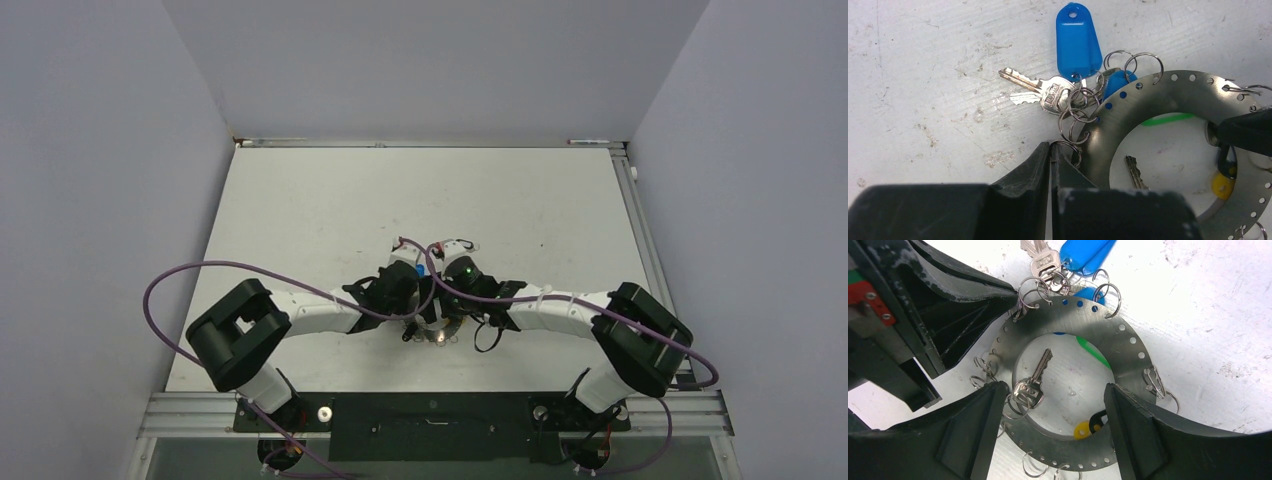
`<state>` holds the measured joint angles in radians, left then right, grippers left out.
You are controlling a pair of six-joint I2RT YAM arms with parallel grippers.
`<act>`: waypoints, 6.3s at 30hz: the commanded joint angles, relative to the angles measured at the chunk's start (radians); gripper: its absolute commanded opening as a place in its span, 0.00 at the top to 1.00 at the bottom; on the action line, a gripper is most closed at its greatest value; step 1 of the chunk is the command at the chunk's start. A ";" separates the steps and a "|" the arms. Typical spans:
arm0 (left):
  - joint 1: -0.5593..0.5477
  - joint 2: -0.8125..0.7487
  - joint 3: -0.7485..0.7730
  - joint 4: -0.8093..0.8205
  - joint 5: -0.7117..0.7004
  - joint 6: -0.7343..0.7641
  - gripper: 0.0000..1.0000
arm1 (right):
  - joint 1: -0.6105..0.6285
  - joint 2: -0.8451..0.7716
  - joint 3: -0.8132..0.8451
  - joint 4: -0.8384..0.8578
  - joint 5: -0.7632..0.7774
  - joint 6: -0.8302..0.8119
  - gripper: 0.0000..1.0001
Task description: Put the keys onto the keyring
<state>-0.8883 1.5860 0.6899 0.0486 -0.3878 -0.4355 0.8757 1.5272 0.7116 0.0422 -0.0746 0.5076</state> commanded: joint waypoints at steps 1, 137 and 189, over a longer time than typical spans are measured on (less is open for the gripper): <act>-0.016 -0.037 -0.049 -0.017 0.020 -0.017 1.00 | -0.009 -0.077 -0.009 0.026 0.028 -0.016 0.26; 0.230 -0.902 0.092 -0.613 -0.252 0.133 0.66 | 0.086 0.578 0.772 -0.247 -0.151 -0.435 0.45; 0.252 -0.878 0.092 -0.605 -0.212 0.149 0.66 | -0.112 0.889 1.228 -0.972 -0.669 -1.026 0.56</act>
<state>-0.6437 0.7113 0.7788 -0.5938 -0.6048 -0.2943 0.7532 2.3566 1.9396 -0.8715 -0.7376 -0.4622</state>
